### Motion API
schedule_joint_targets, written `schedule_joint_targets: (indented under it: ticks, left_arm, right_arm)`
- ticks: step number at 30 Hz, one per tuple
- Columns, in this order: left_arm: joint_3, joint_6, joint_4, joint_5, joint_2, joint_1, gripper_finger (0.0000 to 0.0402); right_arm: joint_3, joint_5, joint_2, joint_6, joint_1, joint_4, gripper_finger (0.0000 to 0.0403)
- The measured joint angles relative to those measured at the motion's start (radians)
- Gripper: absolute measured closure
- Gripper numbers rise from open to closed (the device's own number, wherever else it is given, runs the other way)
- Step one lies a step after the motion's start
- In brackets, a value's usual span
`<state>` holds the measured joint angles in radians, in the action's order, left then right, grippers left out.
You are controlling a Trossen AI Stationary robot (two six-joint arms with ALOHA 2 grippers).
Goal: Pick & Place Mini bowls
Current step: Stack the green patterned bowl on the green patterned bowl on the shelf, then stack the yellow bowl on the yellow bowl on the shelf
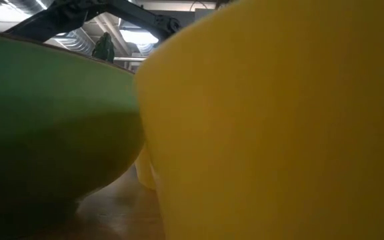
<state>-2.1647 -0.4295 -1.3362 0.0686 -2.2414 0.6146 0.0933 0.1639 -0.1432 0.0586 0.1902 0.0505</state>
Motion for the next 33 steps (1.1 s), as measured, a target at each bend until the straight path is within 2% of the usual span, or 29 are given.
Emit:
schedule_joint_targets:
  ticks: [5, 13, 16, 19, 21, 24, 27, 30, 33]
  left_arm:
    - [0.0, 0.0, 0.004, 0.0, 0.0, -0.005, 0.036]
    - [-0.021, 0.008, 0.01, -0.055, 0.0, -0.007, 0.0309]
    - [-0.077, 0.01, -0.02, -0.052, 0.0, -0.017, 0.0291]
    - [-0.194, 0.035, -0.081, -0.059, 0.001, -0.039, 0.0274]
    - [-0.161, 0.069, -0.076, -0.098, 0.061, -0.068, 0.0266]
    - [-0.136, 0.086, -0.165, -0.156, 0.161, -0.127, 0.0264]
    - [-0.134, 0.118, -0.243, -0.137, 0.273, -0.198, 0.0281]
    - [-0.081, 0.12, -0.177, -0.072, 0.432, -0.272, 0.0315]
    - [0.062, 0.122, 0.039, -0.027, 0.632, -0.341, 0.0353]
  right_arm:
    - [0.0, 0.0, 0.0, -0.001, 0.0, 0.0, 0.0395]
    - [0.0, 0.0, 0.0, -0.001, 0.0, 0.0, 0.0395]
    - [0.0, 0.0, 0.0, -0.001, 0.0, 0.0, 0.0395]
    - [0.0, 0.0, 0.0, -0.001, 0.0, 0.0, 0.0395]
    - [0.0, 0.0, 0.0, -0.001, 0.0, 0.0, 0.0395]
    - [0.0, 0.0, 0.0, -0.001, 0.0, 0.0, 0.0395]
    - [0.0, 0.0, 0.0, -0.001, 0.0, 0.0, 0.0395]
    - [0.0, 0.0, 0.0, -0.001, 0.0, 0.001, 0.0395]
    - [0.0, -0.001, 0.0, -0.003, 0.0, 0.001, 0.0395]
